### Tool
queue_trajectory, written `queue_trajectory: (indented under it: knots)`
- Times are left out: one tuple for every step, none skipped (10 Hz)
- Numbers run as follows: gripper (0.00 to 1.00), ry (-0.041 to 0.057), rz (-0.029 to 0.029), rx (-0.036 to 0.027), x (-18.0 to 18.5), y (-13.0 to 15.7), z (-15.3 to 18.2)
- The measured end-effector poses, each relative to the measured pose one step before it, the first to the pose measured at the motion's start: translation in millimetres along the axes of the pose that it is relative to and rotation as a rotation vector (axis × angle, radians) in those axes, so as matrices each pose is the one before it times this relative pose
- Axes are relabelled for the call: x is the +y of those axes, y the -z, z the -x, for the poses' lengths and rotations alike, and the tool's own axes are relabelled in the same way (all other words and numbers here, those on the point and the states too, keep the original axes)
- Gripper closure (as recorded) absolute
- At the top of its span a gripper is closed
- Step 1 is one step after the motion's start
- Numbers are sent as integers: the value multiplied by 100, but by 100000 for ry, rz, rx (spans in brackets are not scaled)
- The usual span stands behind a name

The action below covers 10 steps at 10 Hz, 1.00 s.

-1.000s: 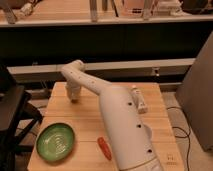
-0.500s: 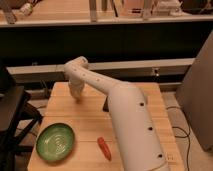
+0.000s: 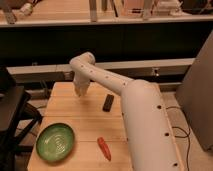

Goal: Place the white sponge in the ceramic cup

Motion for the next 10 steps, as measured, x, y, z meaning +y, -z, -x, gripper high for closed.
queue_trajectory:
  knots:
    - [98,63,-324,249,-449,647,182]
    - [98,-277,24,-299,-113,644,247]
    - [98,-330,586,258,389,471,-2]
    - [98,-316,2,-282,559,181,147]
    - [96,-1048,-84,-214,1289,286,-6]
    - [88,80,-104,180,1003,326,-143]
    - [80,-281,-41,158,733,294,-109]
    - [75,234,-188,-88,20,323,191]
    - [67,394,-341,81,-515,353,221]
    - [64,-189,60,-381,-284,204,321]
